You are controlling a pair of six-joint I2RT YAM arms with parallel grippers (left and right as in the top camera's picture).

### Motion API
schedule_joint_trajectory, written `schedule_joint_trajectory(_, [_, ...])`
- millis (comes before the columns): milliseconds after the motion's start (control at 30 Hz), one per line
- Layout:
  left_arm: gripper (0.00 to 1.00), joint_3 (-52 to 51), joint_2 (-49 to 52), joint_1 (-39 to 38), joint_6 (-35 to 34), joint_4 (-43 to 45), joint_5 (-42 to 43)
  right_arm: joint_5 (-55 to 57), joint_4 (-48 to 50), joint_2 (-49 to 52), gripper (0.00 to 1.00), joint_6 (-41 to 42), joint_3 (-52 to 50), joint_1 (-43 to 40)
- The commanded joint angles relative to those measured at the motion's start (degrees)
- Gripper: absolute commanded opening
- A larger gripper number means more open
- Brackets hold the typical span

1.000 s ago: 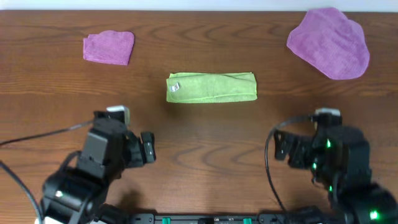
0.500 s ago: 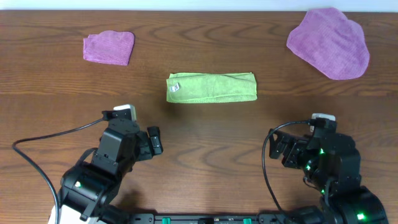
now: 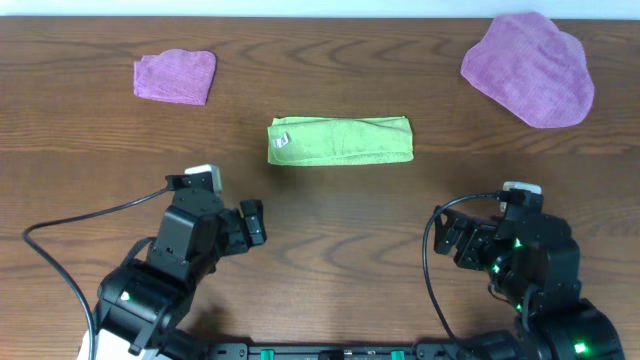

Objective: Fold the cloth
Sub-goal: 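Retract both grippers toward the front of the table, then move both grippers to the left and right ends of the folded strip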

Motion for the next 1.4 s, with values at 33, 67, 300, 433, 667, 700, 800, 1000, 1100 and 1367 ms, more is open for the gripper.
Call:
schedule_joint_trajectory(33, [0.95, 0.46, -0.28, -0.20, 0.26, 0.72, 2.25, -5.27, 0.48, -0.22, 0.99, 1.60, 0.15, 0.59])
schedule_joint_trajectory(67, [0.95, 0.46, -0.28, -0.20, 1.84, 0.72, 1.38, -5.75, 1.07, -0.22, 0.99, 1.55, 0.15, 0.59])
schedule_joint_trajectory(300, [0.95, 0.35, -4.42, -3.72, 4.94, -1.42, -13.64, 8.98, -1.57, -3.85, 0.99, -1.42, -0.15, 2.67])
schedule_joint_trajectory(433, [0.95, -4.57, -9.38, -10.95, 2.51, -0.37, -22.03, 13.99, 1.44, -11.04, 0.99, 0.74, -4.92, 7.72])
schedule_joint_trajectory(667, [0.95, -20.39, -13.22, -18.14, -1.25, 11.78, -31.98, 16.39, 13.05, -19.41, 0.99, 1.77, -22.05, 12.39])
schedule_joint_trajectory(700, [0.95, -22.27, -13.18, -18.05, -1.20, 14.73, -32.61, 16.52, 16.11, -19.32, 0.99, 1.51, -24.20, 12.37])
schedule_joint_trajectory(800, [0.95, -26.80, -11.98, -17.09, 0.92, 24.96, -32.26, 16.59, 26.18, -18.45, 0.99, -0.15, -29.49, 12.33])
schedule_joint_trajectory(1000, [0.95, -26.97, -3.56, -8.83, 3.80, 30.82, -22.25, 14.03, 31.67, -10.23, 0.99, -0.17, -30.42, 10.34])
schedule_joint_trajectory(1100, [0.95, -26.93, 3.32, -2.51, 4.24, 36.20, -11.93, 10.19, 36.85, -2.67, 0.99, -0.17, -30.40, 8.52])
schedule_joint_trajectory(1367, [0.95, -19.80, 21.59, 3.69, 6.73, 40.48, 1.42, -7.02, 55.89, 19.32, 0.99, 2.67, -29.99, -0.20])
